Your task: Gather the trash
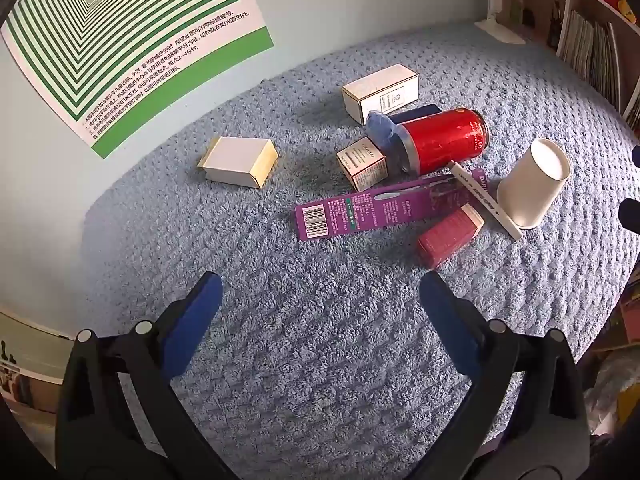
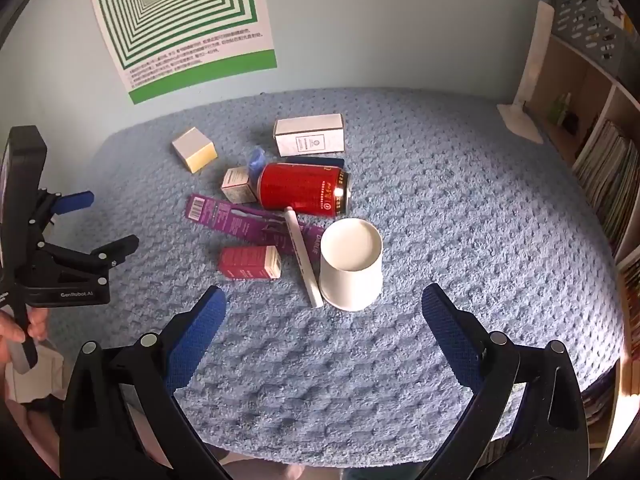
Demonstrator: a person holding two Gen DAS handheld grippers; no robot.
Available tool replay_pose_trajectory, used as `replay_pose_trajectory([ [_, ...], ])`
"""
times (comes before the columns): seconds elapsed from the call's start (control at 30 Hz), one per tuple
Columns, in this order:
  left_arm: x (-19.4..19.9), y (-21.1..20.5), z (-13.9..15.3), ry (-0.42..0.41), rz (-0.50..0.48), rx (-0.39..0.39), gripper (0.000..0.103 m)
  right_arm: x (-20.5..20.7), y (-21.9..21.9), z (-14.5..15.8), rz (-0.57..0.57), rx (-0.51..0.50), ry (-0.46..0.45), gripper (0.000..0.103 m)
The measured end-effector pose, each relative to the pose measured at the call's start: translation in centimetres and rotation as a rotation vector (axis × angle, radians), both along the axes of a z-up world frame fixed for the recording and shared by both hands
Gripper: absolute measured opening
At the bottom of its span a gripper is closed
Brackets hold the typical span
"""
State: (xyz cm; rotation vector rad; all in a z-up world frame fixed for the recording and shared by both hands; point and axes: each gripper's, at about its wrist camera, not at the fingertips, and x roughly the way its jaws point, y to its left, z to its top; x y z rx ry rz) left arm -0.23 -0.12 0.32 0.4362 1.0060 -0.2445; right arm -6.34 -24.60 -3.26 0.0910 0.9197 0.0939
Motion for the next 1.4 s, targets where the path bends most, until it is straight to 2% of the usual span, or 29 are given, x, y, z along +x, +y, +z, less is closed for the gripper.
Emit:
replay_pose_trajectory([
  [1.4, 0.1, 0.5, -1.0, 0.027, 0.006, 0.005, 0.096, 1.1, 0.8, -1.0, 0.050, -0.002, 0.035, 0.097],
])
